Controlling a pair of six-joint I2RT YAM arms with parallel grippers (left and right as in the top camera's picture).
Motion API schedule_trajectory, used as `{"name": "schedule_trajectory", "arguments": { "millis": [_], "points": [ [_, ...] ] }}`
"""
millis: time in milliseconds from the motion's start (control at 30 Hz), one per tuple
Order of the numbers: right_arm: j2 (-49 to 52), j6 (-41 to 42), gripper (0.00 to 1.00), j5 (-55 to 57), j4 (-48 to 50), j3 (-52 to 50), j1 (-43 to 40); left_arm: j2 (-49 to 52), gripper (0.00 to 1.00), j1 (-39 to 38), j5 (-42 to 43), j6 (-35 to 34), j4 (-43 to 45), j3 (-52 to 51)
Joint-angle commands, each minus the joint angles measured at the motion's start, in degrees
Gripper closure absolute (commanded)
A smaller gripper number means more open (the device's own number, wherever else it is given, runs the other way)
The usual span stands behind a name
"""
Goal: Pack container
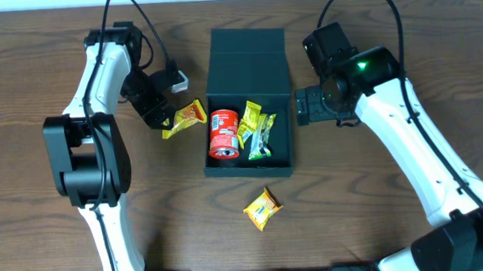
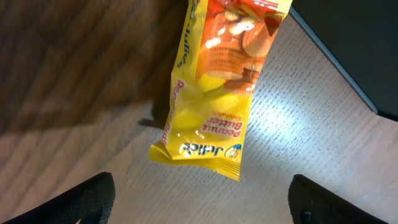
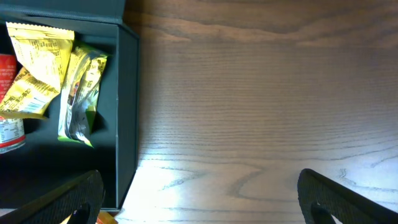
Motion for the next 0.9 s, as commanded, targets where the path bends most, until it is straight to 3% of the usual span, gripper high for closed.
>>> {"name": "schedule_trajectory", "arguments": {
  "millis": [0,300,867],
  "points": [
    [-1.11,-0.61,0.01,0.15,-0.07,0.11,-0.22,-1.79,0.1,-0.11,0.96,2.51,1.42,-1.03],
    [-1.11,-0.59,0.01,0.15,-0.04,0.11,-0.22,-1.79,0.14,-0.26,-6.12,3.56,6.19,-2.12],
    [-1.11,0.07,0.01,0.04,-0.07,0.11,-0.2,-1.73,0.19,-2.75,-1.57,4.9,6.51,-2.54]
  ]
}}
